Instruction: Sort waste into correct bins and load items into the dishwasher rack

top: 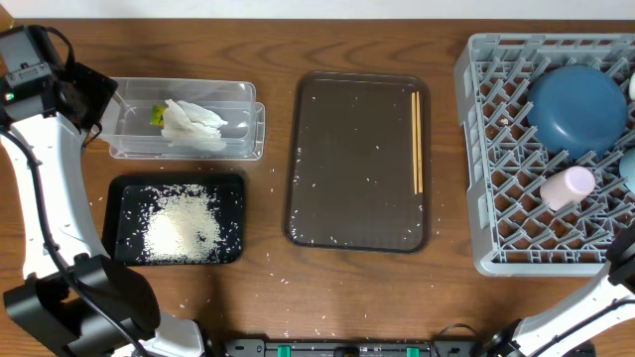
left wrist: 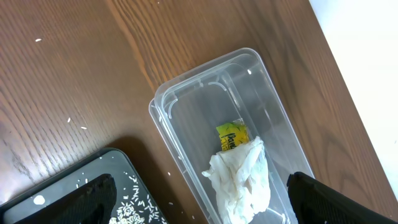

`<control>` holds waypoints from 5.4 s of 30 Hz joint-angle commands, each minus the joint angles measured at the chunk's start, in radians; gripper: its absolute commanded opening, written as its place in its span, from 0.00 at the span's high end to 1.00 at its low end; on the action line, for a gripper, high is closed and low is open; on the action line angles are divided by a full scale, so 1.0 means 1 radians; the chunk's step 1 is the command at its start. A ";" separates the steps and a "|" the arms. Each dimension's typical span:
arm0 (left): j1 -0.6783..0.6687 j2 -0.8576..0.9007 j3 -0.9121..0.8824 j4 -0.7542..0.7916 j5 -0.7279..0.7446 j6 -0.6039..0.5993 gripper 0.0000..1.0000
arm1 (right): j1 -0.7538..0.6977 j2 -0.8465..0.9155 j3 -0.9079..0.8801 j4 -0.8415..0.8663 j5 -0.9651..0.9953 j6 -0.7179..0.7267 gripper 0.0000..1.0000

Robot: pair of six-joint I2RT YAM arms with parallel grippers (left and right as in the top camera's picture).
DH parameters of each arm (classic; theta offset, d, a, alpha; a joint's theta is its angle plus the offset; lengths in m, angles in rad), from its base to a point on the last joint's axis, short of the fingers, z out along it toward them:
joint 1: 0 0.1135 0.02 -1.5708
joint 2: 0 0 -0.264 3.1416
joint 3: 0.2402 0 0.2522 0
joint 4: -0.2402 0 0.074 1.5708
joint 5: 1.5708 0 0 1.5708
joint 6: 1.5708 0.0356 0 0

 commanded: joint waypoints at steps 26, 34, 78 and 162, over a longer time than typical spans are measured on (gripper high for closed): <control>0.002 -0.007 0.005 -0.002 -0.002 -0.009 0.09 | 0.003 -0.178 -0.001 -0.157 -0.054 0.006 0.87; 0.002 -0.007 0.005 -0.003 -0.002 -0.009 0.09 | 0.003 -0.278 -0.001 -0.141 -0.370 0.171 0.37; 0.002 -0.007 0.005 -0.002 -0.002 -0.009 0.09 | 1.056 -0.166 -0.007 -0.632 0.386 0.293 0.31; 0.002 -0.007 0.005 -0.003 -0.002 -0.009 0.09 | 1.012 0.051 0.049 -0.692 0.330 0.298 0.99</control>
